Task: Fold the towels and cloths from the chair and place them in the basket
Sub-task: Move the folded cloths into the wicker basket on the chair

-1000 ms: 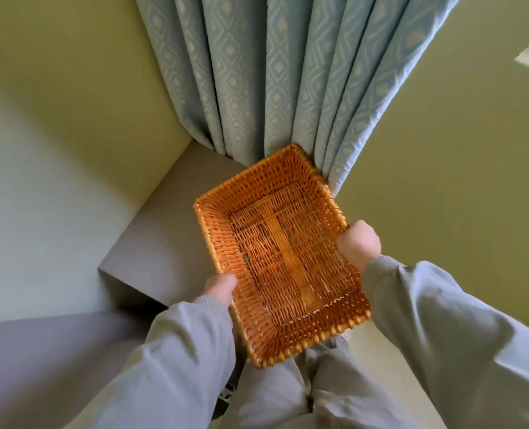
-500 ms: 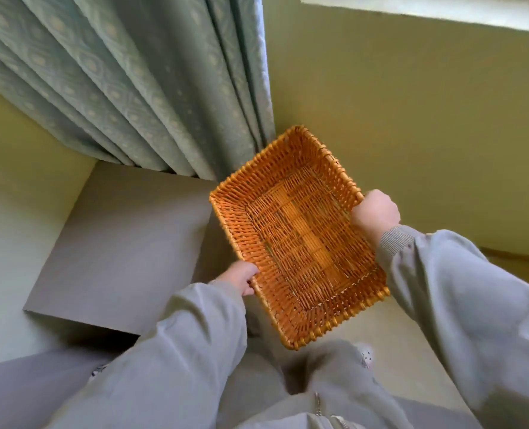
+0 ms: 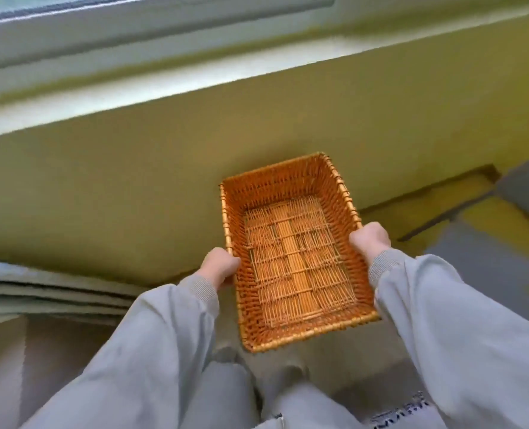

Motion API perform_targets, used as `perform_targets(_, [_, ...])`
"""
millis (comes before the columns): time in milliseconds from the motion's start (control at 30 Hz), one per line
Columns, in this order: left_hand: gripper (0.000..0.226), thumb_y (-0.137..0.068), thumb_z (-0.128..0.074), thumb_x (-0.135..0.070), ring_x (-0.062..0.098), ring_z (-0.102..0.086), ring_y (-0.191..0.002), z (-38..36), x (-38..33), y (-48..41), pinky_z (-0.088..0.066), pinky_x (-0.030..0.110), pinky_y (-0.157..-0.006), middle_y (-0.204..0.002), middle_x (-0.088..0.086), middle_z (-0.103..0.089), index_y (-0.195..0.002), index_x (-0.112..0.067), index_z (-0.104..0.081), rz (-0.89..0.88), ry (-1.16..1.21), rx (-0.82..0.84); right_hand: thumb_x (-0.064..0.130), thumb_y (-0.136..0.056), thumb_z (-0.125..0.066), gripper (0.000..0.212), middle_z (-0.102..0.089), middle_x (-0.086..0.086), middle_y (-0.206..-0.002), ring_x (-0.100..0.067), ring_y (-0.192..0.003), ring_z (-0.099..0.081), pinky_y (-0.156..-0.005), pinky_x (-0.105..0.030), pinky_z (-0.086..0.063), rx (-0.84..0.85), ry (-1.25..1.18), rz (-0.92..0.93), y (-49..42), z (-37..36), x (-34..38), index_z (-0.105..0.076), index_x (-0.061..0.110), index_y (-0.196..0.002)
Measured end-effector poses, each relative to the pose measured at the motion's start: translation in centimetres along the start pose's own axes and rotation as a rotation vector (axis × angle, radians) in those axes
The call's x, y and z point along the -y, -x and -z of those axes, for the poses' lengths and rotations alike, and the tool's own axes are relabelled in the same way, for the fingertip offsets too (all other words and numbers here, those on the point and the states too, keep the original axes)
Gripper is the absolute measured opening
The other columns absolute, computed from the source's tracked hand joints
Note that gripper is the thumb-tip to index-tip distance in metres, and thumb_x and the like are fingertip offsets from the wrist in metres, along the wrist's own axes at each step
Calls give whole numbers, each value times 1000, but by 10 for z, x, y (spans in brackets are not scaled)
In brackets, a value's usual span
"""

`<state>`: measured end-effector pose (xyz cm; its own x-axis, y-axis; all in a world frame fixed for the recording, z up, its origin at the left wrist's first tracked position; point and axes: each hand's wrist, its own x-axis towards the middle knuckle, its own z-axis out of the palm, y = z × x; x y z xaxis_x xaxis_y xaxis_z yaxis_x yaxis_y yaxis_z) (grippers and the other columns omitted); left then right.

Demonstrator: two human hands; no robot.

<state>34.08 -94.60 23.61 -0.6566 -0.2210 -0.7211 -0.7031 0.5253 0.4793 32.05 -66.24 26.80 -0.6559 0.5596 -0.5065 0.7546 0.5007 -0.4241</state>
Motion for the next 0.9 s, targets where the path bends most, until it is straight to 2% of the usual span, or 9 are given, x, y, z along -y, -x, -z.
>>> perform_targets(100, [18, -84, -55, -15, 28, -66, -62, -29, -69, -7, -58, 35, -58, -71, 12, -67, -69, -7, -60, -144, -180, 37, 14, -85, -55, 22, -66, -16, -102, -36, -99, -62, -80, -32, -46, -75, -117, -112, -31, 38, -33, -66, 2, -100])
perform_targets(167, [18, -84, -55, -17, 25, -65, -60, -59, -119, -19, -56, 34, -54, -70, 10, -67, -69, -7, -61, -234, -270, 72, 14, -85, -54, 20, -65, -16, -98, -36, -91, -61, -77, -33, -45, -123, -219, -203, -50, 67, -59, -66, 5, -97])
perform_targets(267, [22, -87, -55, -19, 18, -56, -53, -103, -193, -33, -42, 24, -45, -64, 4, -58, -68, -9, -57, -364, -448, 117, 12, -86, -51, 14, -63, -12, -87, -31, -77, -57, -71, -31, -43, -199, -352, -312, -78, 103, -91, -64, 6, -88])
perform_targets(367, [21, -87, -54, -19, 17, -55, -55, -145, -258, -47, -42, 24, -47, -65, 3, -57, -70, -8, -56, -489, -584, 167, 8, -86, -51, 12, -60, -9, -76, -29, -73, -56, -67, -31, -42, -298, -470, -416, -102, 132, -110, -62, 4, -86])
perform_targets(467, [16, -86, -54, -19, 21, -59, -63, -193, -329, -56, -47, 27, -58, -70, 4, -58, -75, -7, -57, -623, -707, 216, 7, -88, -50, 12, -56, -6, -68, -27, -65, -54, -62, -31, -42, -382, -542, -521, -128, 164, -127, -61, 5, -85])
perform_targets(600, [15, -87, -53, -21, 24, -58, -69, -258, -398, -51, -44, 27, -62, -71, 3, -57, -80, -8, -57, -788, -861, 270, 9, -89, -51, 16, -59, -8, -74, -25, -64, -55, -58, -27, -42, -481, -598, -683, -148, 195, -156, -65, 4, -92])
perform_targets(700, [15, -90, -51, -21, 22, -58, -69, -308, -428, -39, -44, 28, -60, -76, 3, -58, -85, -9, -57, -867, -932, 308, 10, -90, -52, 17, -60, -12, -83, -25, -69, -53, -65, -28, -42, -528, -651, -812, -156, 209, -183, -66, 4, -97])
perform_targets(800, [18, -92, -48, -22, 20, -60, -64, -344, -442, -26, -44, 26, -52, -75, 2, -60, -85, -9, -57, -903, -991, 360, 9, -89, -53, 19, -66, -16, -98, -26, -74, -56, -68, -28, -41, -539, -694, -896, -160, 216, -208, -66, 1, -101])
perform_targets(900, [21, -91, -47, -22, 18, -61, -62, -379, -447, -22, -45, 26, -49, -72, 2, -60, -82, -8, -60, -906, -1015, 403, 9, -89, -54, 21, -67, -17, -103, -30, -88, -64, -69, -29, -43, -543, -718, -952, -171, 228, -228, -66, -1, -102])
